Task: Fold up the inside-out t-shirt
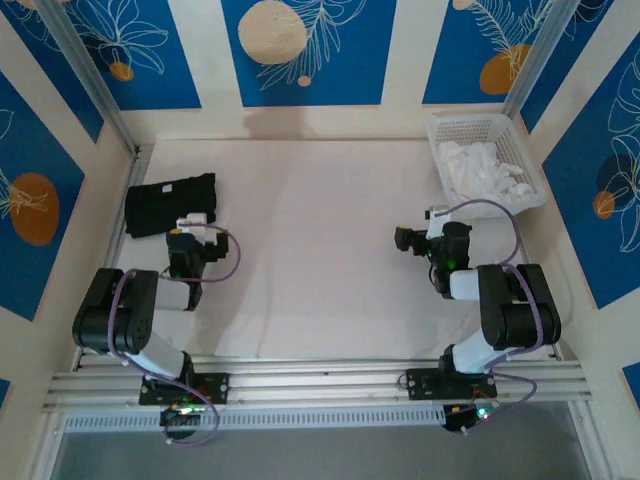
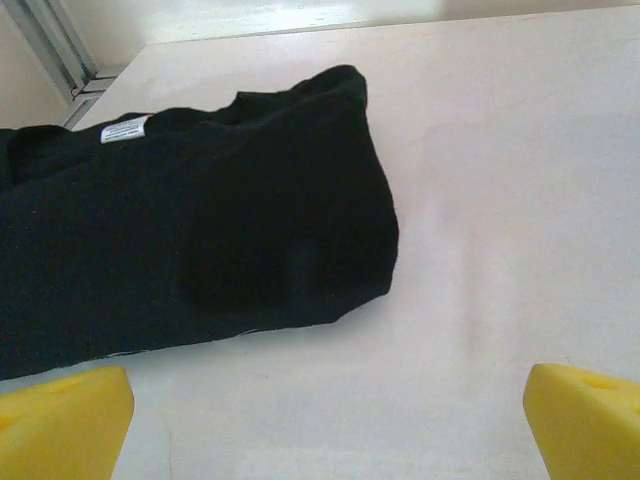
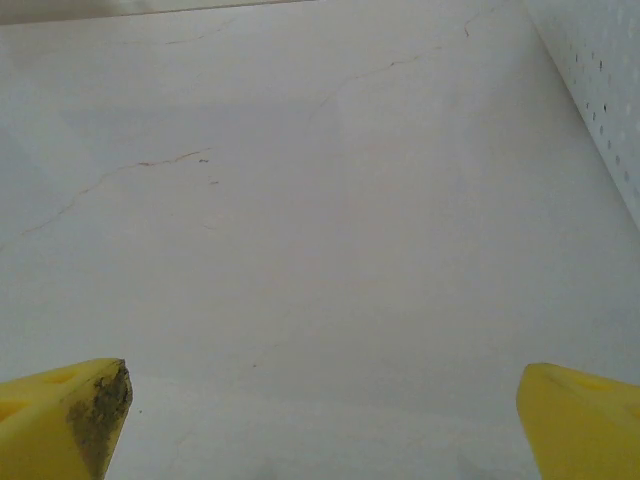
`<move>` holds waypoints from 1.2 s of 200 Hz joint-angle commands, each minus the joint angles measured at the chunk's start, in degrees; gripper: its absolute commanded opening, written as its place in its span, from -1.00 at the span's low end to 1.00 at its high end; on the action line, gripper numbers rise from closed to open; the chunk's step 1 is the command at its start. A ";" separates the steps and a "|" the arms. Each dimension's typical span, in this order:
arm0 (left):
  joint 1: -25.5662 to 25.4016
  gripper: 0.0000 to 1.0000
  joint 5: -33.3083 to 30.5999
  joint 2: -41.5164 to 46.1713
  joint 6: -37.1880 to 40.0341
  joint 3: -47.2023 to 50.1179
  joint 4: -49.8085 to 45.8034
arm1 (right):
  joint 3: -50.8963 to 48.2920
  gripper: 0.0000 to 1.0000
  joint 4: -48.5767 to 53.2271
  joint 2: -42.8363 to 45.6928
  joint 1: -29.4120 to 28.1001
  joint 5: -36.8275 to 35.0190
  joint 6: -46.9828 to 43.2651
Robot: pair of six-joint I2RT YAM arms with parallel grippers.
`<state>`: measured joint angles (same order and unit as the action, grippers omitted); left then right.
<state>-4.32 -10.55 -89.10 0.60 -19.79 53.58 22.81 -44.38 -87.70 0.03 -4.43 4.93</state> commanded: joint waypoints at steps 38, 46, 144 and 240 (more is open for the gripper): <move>-0.14 0.99 1.20 -0.11 0.54 -0.95 0.97 | 1.15 0.98 -1.57 0.44 0.13 0.98 0.51; -0.17 0.99 1.15 -0.11 0.54 -0.94 0.95 | 1.14 0.98 -1.59 0.43 0.18 0.99 0.51; -0.14 0.99 1.12 -0.11 0.54 -1.07 0.73 | 1.23 0.98 -1.50 0.43 0.45 1.66 0.67; 0.03 0.99 -2.30 24.87 -7.10 -9.52 -32.54 | 10.25 0.97 30.71 22.04 -0.78 -4.03 10.80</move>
<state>-4.27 -13.37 -71.75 -2.09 -23.22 36.64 30.50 -25.47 -75.92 -0.78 -7.75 9.54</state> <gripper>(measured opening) 0.997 0.996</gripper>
